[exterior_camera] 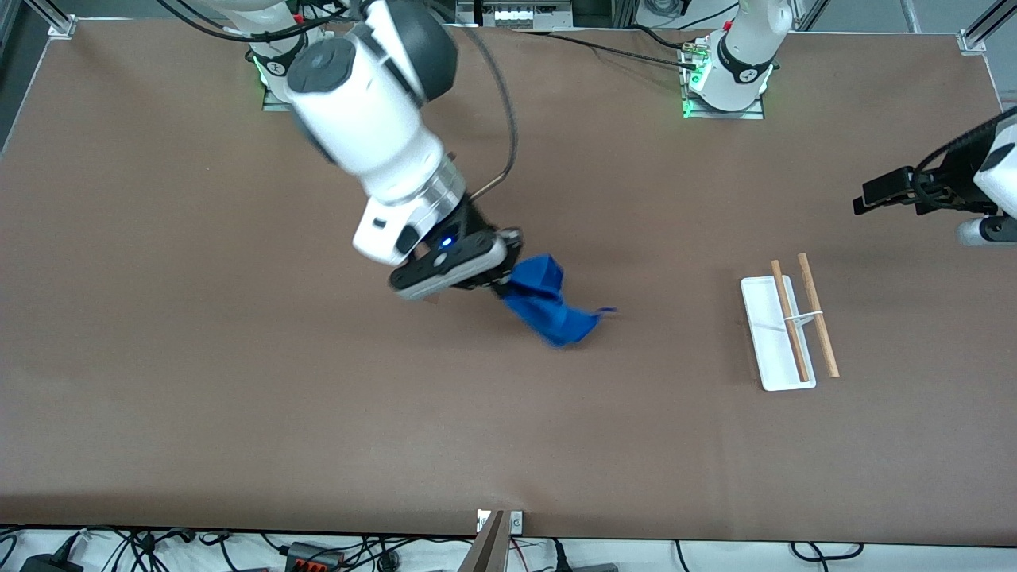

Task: Pass towel and hang on rack
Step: 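Lift the blue towel with the right gripper toward the table middle, then hold the towel up with the right gripper while the left gripper approaches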

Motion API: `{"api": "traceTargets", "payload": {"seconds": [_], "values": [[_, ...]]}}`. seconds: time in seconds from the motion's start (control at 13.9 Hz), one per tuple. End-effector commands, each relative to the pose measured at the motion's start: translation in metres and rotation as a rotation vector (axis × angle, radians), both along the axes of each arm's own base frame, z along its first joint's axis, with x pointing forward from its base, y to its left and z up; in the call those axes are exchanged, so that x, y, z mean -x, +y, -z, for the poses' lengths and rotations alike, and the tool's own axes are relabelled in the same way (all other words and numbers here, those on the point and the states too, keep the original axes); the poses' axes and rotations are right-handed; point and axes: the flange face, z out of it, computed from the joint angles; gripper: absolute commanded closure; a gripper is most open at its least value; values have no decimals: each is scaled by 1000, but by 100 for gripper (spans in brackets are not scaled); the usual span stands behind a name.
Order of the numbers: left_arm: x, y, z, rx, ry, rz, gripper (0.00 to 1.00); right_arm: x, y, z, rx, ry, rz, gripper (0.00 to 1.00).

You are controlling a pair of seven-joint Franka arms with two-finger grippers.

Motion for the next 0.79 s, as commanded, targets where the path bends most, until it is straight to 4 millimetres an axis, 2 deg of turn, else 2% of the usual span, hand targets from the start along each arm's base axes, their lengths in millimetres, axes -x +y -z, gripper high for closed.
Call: {"api": "traceTargets", "payload": {"seconds": [0.0, 0.14, 0.22, 0.43, 0.58, 0.72], "values": [[-12, 26, 29, -19, 43, 51, 0, 15, 37, -12, -134, -45, 35, 100], [-21, 41, 56, -38, 90, 40, 0, 34, 63, -15, -199, -57, 45, 100], [-25, 40, 70, -31, 120, 43, 0, 37, 69, -12, -215, -64, 41, 100], [-32, 22, 85, -1, 137, 72, 0, 42, 79, -11, -262, -97, 35, 100], [-39, 9, 102, 46, 127, 273, 0, 43, 84, -5, -281, -108, 33, 100], [-49, -5, 105, 64, 61, 429, 0, 50, 93, -3, -286, -107, 22, 100]]}}
